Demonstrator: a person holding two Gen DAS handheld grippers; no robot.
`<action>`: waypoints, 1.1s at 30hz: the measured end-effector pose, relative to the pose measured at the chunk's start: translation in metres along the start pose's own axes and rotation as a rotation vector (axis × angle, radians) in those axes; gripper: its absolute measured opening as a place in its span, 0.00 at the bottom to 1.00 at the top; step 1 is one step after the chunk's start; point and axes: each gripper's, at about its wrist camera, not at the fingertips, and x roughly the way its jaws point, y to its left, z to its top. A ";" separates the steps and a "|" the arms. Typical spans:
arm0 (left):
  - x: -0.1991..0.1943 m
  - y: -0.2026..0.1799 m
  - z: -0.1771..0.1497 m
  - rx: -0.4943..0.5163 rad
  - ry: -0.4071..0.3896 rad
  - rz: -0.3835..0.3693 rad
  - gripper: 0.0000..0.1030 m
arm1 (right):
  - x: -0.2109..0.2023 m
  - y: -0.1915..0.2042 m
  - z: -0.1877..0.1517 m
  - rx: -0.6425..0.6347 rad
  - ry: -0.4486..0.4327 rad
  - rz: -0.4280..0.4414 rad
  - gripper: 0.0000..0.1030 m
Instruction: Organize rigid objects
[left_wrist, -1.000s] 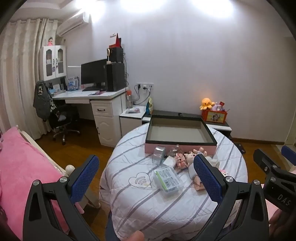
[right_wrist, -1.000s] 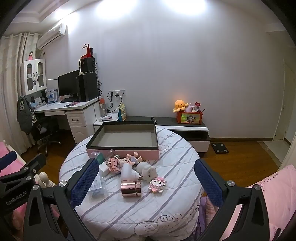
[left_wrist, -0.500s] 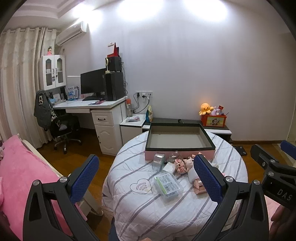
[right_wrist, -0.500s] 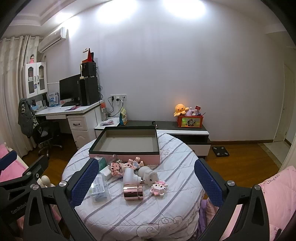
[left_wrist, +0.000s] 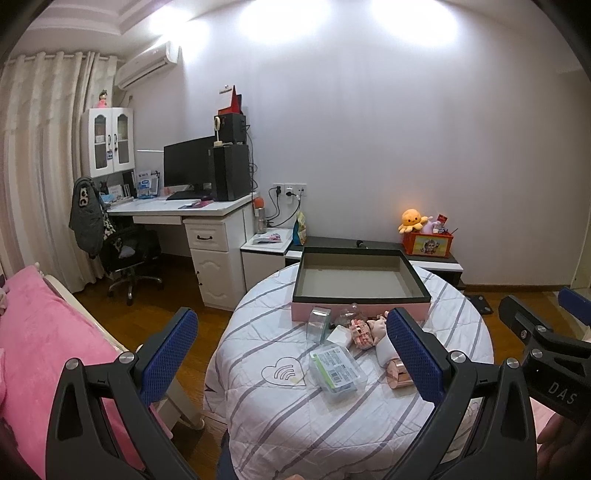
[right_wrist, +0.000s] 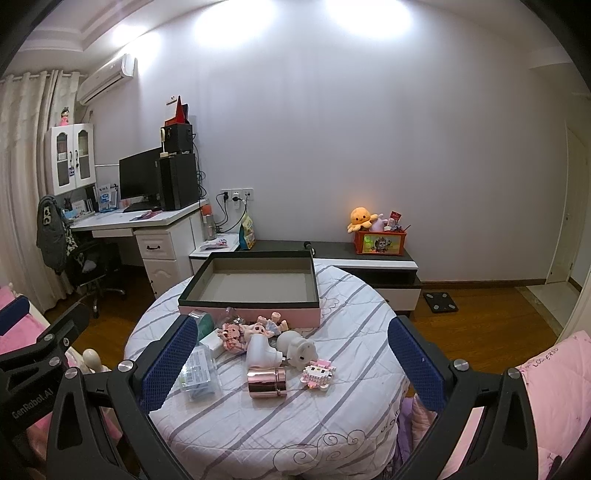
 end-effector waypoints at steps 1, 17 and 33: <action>0.000 0.000 0.001 0.001 -0.001 0.000 1.00 | 0.000 0.000 0.000 0.000 0.000 0.001 1.00; 0.002 0.001 -0.001 -0.004 0.002 -0.001 1.00 | 0.003 0.003 -0.003 -0.001 0.002 0.004 1.00; 0.011 0.002 -0.006 -0.011 0.023 0.000 1.00 | 0.010 -0.005 -0.003 0.008 0.016 -0.001 1.00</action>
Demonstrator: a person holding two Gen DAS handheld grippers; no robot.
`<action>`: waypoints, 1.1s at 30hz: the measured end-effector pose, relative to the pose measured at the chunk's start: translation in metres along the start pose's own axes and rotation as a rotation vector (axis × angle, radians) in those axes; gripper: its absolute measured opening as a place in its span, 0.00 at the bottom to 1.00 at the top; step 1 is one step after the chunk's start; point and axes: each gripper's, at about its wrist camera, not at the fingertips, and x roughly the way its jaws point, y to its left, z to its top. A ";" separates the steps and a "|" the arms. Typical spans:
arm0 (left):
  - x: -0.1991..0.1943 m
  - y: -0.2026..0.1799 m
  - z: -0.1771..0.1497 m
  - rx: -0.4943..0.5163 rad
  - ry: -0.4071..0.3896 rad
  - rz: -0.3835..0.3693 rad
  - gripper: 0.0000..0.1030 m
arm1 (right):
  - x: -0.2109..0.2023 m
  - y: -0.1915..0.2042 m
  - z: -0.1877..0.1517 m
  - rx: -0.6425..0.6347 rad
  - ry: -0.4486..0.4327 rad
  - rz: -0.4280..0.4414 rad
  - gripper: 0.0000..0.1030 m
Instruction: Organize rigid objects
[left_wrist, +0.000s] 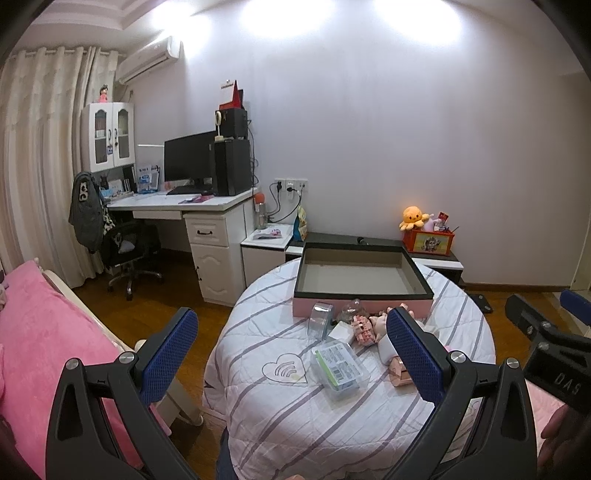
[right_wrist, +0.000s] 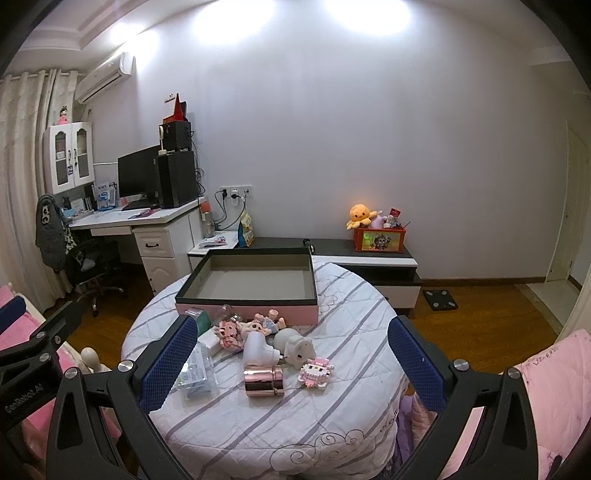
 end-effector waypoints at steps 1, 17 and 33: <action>0.002 -0.001 0.000 0.001 0.006 -0.003 1.00 | 0.002 -0.002 0.000 0.003 0.005 0.000 1.00; 0.044 -0.003 -0.023 0.008 0.081 -0.014 1.00 | 0.040 -0.010 -0.013 -0.012 0.077 0.004 1.00; 0.116 -0.018 -0.060 0.008 0.265 -0.027 1.00 | 0.105 -0.012 -0.057 -0.076 0.249 0.010 1.00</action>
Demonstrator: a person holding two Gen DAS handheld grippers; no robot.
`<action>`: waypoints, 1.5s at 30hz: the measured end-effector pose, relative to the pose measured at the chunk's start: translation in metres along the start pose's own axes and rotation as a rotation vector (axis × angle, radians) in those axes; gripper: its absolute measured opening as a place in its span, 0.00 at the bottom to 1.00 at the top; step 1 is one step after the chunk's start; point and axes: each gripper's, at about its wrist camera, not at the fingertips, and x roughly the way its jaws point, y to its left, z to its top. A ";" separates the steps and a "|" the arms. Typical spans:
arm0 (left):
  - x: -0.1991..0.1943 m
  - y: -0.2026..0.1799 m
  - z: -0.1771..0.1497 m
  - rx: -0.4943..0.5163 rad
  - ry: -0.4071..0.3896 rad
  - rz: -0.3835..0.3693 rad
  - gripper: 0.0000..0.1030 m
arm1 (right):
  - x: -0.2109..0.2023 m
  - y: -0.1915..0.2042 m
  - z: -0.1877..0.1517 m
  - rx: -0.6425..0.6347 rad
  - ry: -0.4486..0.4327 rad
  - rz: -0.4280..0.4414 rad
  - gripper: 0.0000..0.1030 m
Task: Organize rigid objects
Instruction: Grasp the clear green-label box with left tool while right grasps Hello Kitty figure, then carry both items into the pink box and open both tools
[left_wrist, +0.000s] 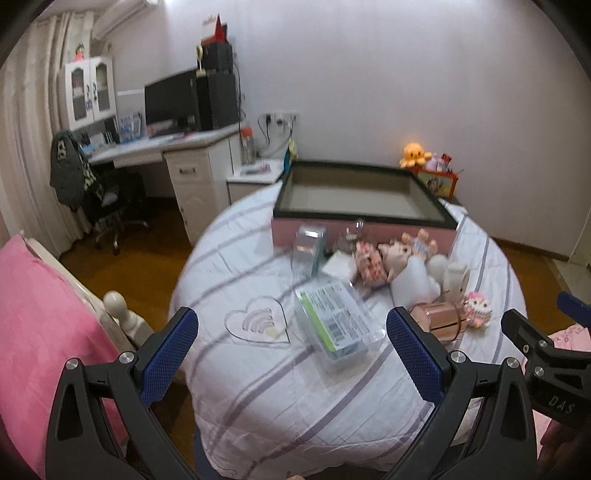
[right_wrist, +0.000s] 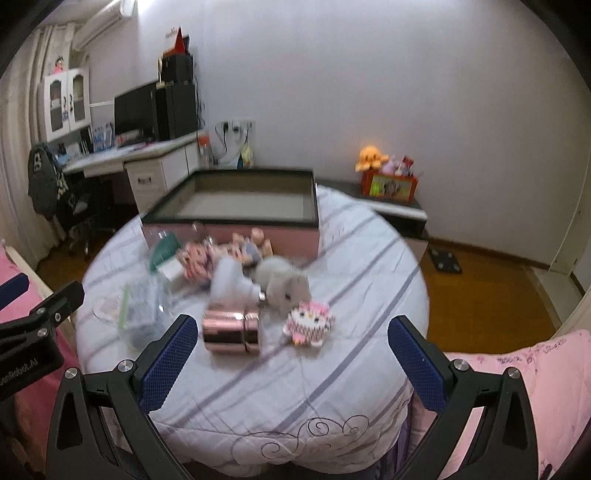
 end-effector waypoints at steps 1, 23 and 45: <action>0.006 -0.001 -0.001 -0.004 0.014 -0.004 1.00 | 0.007 -0.002 -0.002 0.003 0.014 0.001 1.00; 0.110 -0.031 -0.011 -0.024 0.178 0.022 1.00 | 0.113 -0.050 -0.008 0.063 0.214 0.014 1.00; 0.107 -0.022 -0.015 0.038 0.170 -0.085 0.62 | 0.120 -0.045 -0.006 0.055 0.208 0.079 0.59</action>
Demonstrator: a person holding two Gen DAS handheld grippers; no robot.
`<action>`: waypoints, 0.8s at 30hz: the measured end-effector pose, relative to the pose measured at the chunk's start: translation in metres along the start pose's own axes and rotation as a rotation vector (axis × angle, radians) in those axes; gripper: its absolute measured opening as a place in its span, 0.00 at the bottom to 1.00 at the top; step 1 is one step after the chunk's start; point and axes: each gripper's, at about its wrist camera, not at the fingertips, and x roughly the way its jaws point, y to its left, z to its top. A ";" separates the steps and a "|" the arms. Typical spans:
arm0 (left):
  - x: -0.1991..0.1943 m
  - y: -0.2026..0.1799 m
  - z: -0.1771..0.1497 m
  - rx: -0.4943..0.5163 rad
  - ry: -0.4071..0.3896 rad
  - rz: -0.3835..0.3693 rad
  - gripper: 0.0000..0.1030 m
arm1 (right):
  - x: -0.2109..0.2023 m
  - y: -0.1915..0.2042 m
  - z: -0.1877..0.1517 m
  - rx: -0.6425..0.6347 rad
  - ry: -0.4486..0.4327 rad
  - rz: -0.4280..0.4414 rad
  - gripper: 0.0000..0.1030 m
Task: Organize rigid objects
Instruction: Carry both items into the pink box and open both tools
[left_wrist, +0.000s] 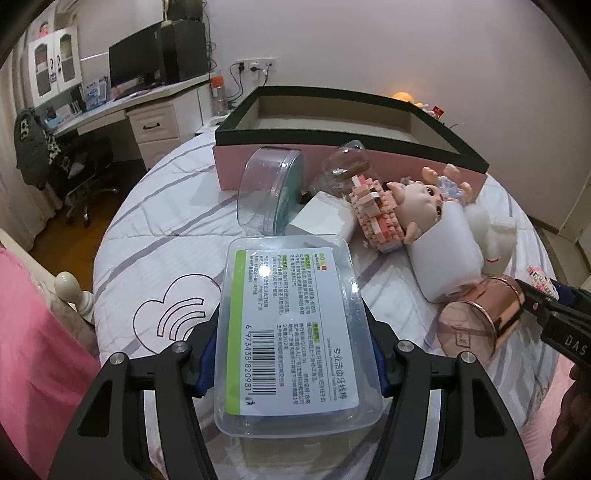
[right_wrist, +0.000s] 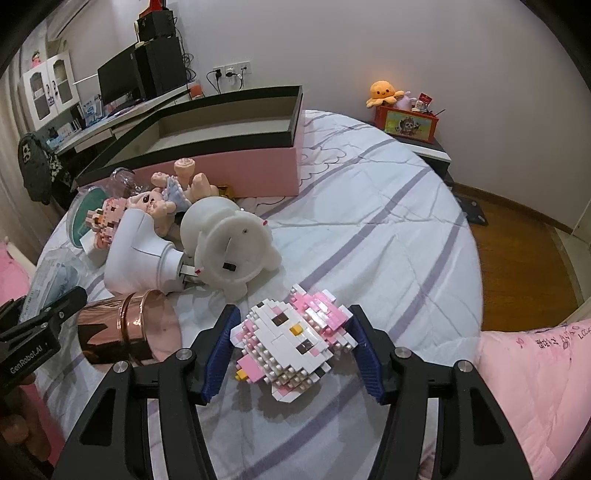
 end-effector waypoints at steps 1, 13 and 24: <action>-0.003 0.000 0.001 0.003 -0.004 -0.001 0.62 | -0.003 -0.001 0.000 0.004 -0.003 0.002 0.59; -0.038 0.006 0.086 0.010 -0.144 -0.037 0.62 | -0.046 0.017 0.072 -0.054 -0.139 0.067 0.59; 0.042 0.004 0.182 0.016 -0.106 -0.039 0.62 | 0.025 0.056 0.177 -0.094 -0.135 0.137 0.59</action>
